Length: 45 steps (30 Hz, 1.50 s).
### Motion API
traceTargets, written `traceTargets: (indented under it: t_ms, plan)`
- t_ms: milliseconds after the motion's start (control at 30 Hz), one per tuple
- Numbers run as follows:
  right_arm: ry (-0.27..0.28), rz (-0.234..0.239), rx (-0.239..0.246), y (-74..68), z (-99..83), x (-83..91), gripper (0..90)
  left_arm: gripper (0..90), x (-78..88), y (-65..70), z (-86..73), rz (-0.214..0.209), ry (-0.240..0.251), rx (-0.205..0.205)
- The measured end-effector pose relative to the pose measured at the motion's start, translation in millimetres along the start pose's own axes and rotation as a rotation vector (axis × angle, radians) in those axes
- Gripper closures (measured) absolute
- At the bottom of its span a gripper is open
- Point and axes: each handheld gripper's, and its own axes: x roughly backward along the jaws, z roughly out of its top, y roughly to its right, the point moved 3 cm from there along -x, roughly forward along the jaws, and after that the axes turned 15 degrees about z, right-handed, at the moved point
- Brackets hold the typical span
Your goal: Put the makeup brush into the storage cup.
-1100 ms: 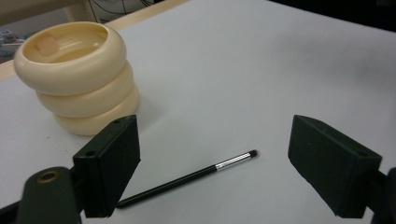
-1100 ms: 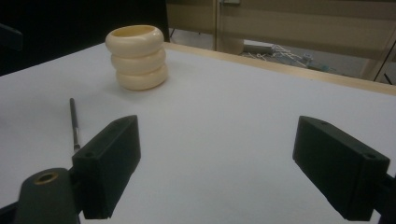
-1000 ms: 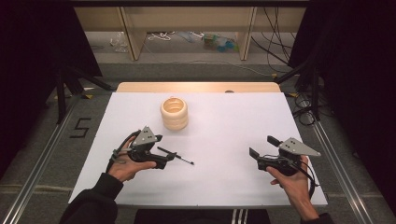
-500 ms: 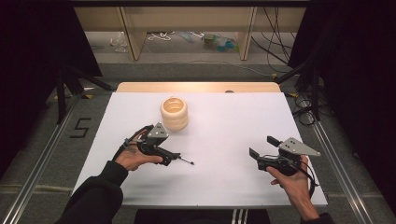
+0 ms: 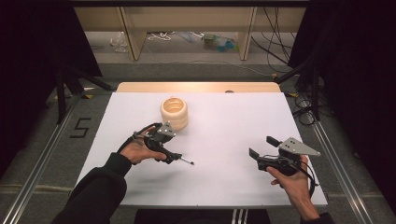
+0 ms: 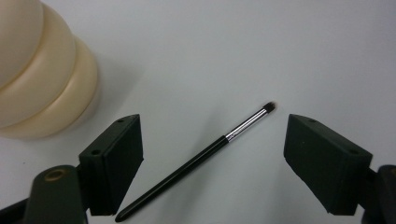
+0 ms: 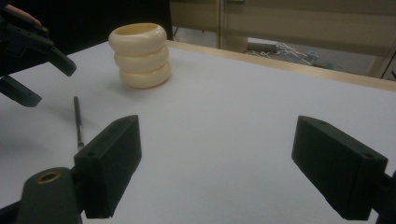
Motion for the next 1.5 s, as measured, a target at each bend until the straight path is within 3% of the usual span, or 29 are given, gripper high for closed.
traceTargets:
  t_ms: [133,167,433,467,600,800,933,967,1100,1133,1200,1233,1500]
  plan:
    - [-0.002,0.003,0.001,-0.1,-0.1,0.0,16.7,22.2,-4.6,1.7,1.0,-0.011,-0.041,-0.047]
    - [0.008,0.013,-0.005,-0.4,-0.4,-1.2,16.7,22.2,-5.9,3.9,1.7,-0.019,-0.035,-0.019]
    - [0.011,0.016,-0.005,-0.6,-0.5,-2.2,16.9,22.3,-15.6,6.5,4.1,-0.049,-0.067,-0.013]
    - [0.001,0.013,-0.008,-0.6,-0.7,-1.6,16.9,22.0,-16.0,1.9,2.8,-0.044,-0.105,-0.08]
    - [-0.006,0.015,-0.008,-0.6,-0.8,-1.5,17.0,22.9,-21.1,4.2,2.4,-0.061,-0.114,-0.062]
    - [-0.006,0.014,-0.01,-1.2,-0.7,-2.0,17.1,24.8,-25.6,5.8,1.2,-0.076,-0.164,-0.087]
    - [0.001,0.023,-0.009,-0.8,-1.0,-2.9,17.3,25.7,-27.9,7.4,3.5,-0.073,-0.167,-0.107]
    - [0.001,0.023,-0.009,-0.8,-1.0,-2.9,17.3,25.7,-28.6,7.1,3.9,-0.068,-0.177,-0.134]
    - [0.008,0.028,-0.004,-0.8,-1.1,-3.9,17.3,26.8,-29.0,8.0,5.8,-0.081,-0.197,-0.146]
    - [-0.031,0.017,-0.002,-0.9,-1.1,-0.5,17.4,26.8,-29.6,8.2,6.4,-0.079,-0.196,-0.139]
    - [-0.009,0.02,0.001,-0.6,-1.2,-2.4,17.5,27.6,-31.2,7.7,7.4,-0.08,-0.196,-0.134]
    - [-0.008,0.021,-0.001,-0.7,-1.2,-2.4,17.5,28.4,-32.3,6.5,7.6,-0.089,-0.217,-0.168]
    - [-0.008,0.025,0.003,-0.6,-1.3,-3.0,17.8,30.6,-34.9,8.2,11.4,-0.085,-0.247,-0.202]
